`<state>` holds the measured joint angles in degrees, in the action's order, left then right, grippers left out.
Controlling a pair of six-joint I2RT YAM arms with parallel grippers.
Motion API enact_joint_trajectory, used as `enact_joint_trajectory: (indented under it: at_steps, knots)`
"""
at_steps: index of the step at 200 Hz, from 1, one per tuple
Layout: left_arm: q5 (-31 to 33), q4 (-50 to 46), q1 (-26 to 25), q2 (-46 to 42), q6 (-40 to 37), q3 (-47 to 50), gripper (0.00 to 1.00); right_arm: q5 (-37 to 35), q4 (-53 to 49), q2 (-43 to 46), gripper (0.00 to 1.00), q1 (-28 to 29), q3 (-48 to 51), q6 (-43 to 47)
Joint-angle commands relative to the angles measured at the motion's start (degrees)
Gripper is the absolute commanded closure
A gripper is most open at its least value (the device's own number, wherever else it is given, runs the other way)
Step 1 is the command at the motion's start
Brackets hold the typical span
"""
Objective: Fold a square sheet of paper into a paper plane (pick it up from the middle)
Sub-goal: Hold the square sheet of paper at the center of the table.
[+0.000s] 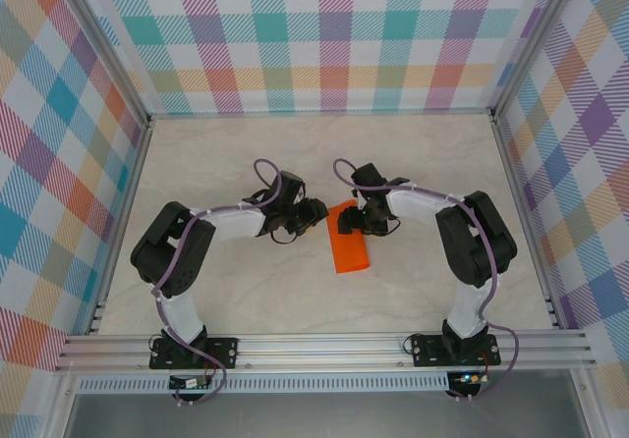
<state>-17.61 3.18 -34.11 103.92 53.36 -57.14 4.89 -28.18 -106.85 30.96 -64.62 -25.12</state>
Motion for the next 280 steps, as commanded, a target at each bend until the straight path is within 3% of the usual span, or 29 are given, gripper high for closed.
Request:
enact_joint_trajectory:
  at_steps: [1,50,184,280]
  knots:
    - [-1.46,0.03,-0.51,1.13,0.6,-2.25,0.54,-4.15,6.67,-9.75,0.28,0.6,3.88,2.32]
    - [-1.91,0.25,-0.52,2.64,1.12,-2.8,0.61,-5.98,9.1,-11.53,0.28,1.03,4.94,1.89]
    - [-3.91,0.6,-1.09,6.76,1.76,-5.67,0.95,-4.63,9.85,-14.92,0.27,1.12,4.64,1.26]
    - [-5.07,-0.11,-1.68,8.93,0.9,-6.77,1.0,-3.04,10.67,-16.22,0.26,1.38,4.33,1.86]
